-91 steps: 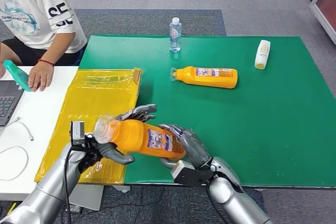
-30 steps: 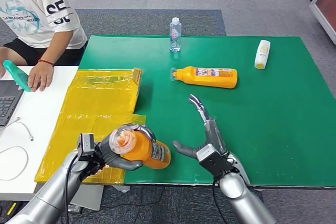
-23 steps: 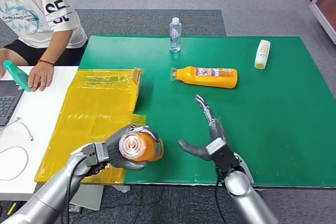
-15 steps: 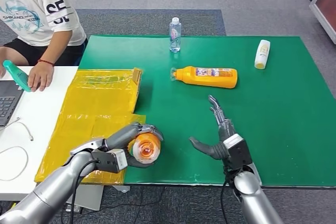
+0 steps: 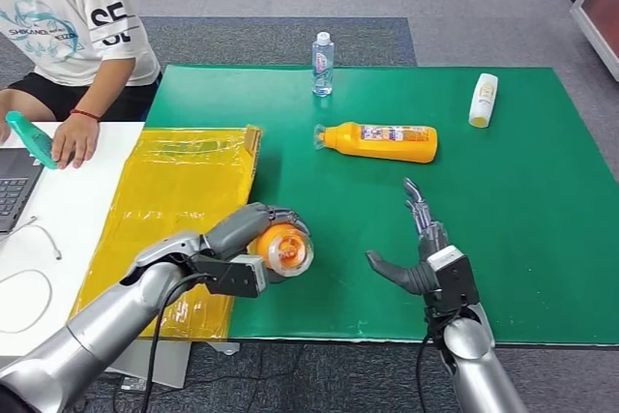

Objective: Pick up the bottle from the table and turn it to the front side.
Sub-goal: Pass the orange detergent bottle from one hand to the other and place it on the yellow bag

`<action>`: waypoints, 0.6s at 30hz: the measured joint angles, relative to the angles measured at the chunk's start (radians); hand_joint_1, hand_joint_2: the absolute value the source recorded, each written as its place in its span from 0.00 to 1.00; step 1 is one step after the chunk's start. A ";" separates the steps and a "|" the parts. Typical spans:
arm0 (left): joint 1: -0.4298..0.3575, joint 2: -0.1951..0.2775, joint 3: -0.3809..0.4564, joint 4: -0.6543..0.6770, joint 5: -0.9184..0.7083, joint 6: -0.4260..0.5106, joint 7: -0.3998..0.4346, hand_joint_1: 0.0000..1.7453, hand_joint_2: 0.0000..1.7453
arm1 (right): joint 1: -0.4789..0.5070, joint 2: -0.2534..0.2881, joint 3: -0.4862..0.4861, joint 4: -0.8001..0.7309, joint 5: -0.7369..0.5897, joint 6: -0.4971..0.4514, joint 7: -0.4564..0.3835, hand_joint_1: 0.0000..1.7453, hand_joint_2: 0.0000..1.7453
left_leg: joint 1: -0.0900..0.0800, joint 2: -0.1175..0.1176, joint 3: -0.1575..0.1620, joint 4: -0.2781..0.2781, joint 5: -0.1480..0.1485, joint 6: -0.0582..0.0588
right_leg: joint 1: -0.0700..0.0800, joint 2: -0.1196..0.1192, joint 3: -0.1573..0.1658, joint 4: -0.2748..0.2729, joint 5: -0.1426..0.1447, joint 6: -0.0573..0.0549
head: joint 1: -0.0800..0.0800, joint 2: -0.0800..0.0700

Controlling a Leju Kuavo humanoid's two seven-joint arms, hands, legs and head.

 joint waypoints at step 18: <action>-0.435 0.081 -0.212 0.184 0.134 -0.364 0.189 1.00 1.00 | -0.053 0.025 0.006 0.108 0.015 0.006 0.031 0.00 1.00 | 0.000 0.000 -0.001 0.000 0.003 -0.001 | 0.000 0.000 -0.001 0.001 0.003 0.000 | 0.000 0.000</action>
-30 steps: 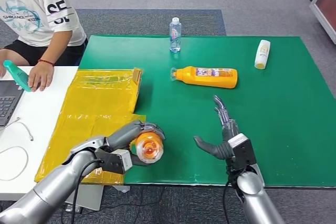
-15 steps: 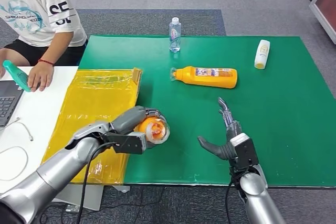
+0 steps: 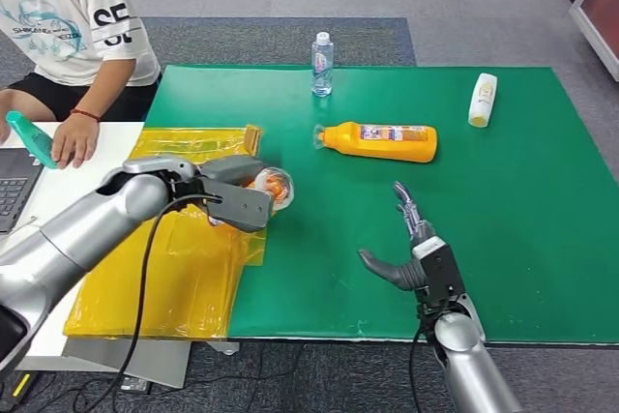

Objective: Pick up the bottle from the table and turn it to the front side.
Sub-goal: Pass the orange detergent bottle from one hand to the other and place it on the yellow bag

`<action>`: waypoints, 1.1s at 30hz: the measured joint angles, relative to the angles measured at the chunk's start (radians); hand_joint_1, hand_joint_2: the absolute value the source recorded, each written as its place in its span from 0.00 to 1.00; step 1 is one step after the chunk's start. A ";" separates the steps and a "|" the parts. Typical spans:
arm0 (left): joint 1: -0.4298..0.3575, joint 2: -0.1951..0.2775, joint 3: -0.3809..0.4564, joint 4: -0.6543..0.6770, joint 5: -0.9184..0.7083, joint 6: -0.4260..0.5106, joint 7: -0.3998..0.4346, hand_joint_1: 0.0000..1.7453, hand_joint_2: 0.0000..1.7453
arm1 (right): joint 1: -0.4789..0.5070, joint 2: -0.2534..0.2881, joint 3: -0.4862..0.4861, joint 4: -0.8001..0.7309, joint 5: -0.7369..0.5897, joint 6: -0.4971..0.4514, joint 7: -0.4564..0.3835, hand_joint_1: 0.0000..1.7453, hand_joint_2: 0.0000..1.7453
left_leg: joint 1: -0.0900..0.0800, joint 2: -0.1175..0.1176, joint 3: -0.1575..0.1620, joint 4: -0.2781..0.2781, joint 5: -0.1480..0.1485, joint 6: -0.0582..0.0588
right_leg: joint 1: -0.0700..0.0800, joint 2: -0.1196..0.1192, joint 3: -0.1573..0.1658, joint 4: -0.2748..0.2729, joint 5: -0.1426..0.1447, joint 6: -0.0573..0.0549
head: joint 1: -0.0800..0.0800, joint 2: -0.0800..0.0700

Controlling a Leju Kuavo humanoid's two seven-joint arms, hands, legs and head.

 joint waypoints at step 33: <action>-0.313 0.092 -0.556 0.062 0.228 -0.109 0.165 1.00 1.00 | -0.126 0.040 0.153 0.148 -0.061 -0.026 0.054 0.00 1.00 | 0.000 0.000 -0.001 0.000 0.001 0.000 | 0.000 0.000 -0.001 0.000 0.001 -0.001 | 0.000 0.000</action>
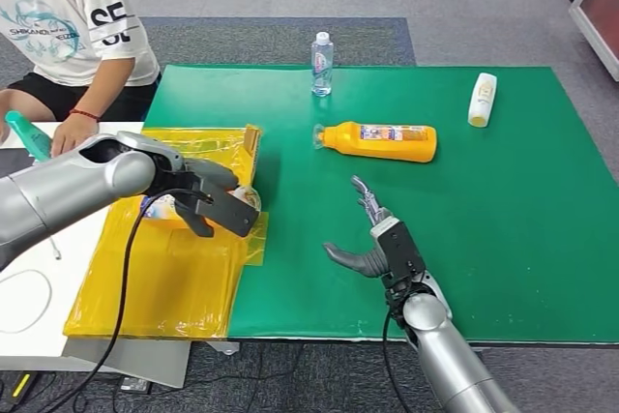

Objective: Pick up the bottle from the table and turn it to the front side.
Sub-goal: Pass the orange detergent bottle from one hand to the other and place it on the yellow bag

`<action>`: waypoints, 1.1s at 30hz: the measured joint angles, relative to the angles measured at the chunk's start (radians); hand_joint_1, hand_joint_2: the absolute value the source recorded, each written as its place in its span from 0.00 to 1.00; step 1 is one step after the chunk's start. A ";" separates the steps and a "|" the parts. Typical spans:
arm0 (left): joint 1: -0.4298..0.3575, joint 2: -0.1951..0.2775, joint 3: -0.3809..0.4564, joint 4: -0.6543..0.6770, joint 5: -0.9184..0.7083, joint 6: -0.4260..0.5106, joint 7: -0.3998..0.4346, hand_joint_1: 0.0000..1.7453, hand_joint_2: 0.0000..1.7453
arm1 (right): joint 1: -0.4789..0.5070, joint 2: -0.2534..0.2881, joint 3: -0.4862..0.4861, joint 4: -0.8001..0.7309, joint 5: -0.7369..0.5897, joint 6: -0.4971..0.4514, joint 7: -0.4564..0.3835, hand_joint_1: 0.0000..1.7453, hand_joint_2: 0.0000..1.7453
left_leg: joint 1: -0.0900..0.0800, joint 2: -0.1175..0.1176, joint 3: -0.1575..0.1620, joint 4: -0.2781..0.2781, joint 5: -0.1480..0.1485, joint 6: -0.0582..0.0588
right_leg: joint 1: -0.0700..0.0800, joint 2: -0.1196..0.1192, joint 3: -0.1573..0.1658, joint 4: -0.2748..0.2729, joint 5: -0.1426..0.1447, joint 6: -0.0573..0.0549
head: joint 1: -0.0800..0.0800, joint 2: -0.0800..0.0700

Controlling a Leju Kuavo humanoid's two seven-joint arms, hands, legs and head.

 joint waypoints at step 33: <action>0.092 -0.055 -0.037 0.150 -0.016 0.022 -0.080 0.00 1.00 | 0.011 0.009 0.038 0.006 0.002 0.002 0.004 0.00 1.00 | 0.000 0.000 0.000 0.000 0.000 0.000 | 0.000 0.000 0.000 0.000 0.001 -0.001 | 0.000 0.000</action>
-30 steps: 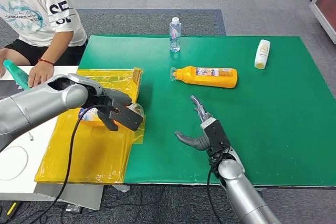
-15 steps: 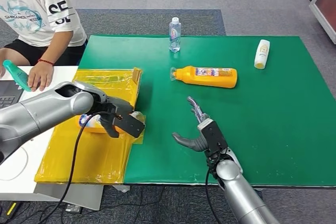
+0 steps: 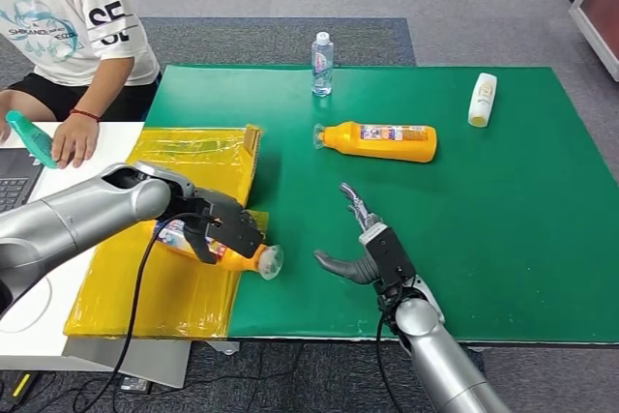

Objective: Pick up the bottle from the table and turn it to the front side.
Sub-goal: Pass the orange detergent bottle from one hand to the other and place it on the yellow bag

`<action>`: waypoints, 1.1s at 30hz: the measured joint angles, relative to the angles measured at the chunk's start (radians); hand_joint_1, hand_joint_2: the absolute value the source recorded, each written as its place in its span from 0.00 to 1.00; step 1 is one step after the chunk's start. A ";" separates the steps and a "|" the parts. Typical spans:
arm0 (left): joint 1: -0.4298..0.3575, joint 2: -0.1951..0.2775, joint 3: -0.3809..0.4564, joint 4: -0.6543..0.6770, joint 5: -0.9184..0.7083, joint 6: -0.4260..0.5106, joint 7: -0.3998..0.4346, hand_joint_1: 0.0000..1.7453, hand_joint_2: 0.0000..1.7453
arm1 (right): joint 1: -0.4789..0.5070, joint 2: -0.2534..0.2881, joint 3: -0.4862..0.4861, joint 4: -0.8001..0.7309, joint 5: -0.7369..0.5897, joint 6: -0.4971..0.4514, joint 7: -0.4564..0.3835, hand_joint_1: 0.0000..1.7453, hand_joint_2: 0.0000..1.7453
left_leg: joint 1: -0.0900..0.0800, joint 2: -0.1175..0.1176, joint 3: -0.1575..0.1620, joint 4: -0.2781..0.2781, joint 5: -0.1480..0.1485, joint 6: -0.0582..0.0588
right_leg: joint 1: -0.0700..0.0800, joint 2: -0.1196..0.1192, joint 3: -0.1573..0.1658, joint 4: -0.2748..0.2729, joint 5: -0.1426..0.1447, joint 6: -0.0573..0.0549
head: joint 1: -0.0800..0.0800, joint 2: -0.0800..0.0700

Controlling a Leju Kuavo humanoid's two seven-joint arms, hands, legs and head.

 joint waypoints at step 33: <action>0.463 -0.054 0.382 -0.095 -0.419 0.865 -0.210 0.00 1.00 | 0.120 -0.011 -0.094 -0.007 0.015 -0.021 -0.013 0.00 1.00 | -0.001 0.000 0.002 0.000 -0.003 0.003 | -0.002 0.000 0.002 -0.001 -0.003 0.003 | 0.000 0.000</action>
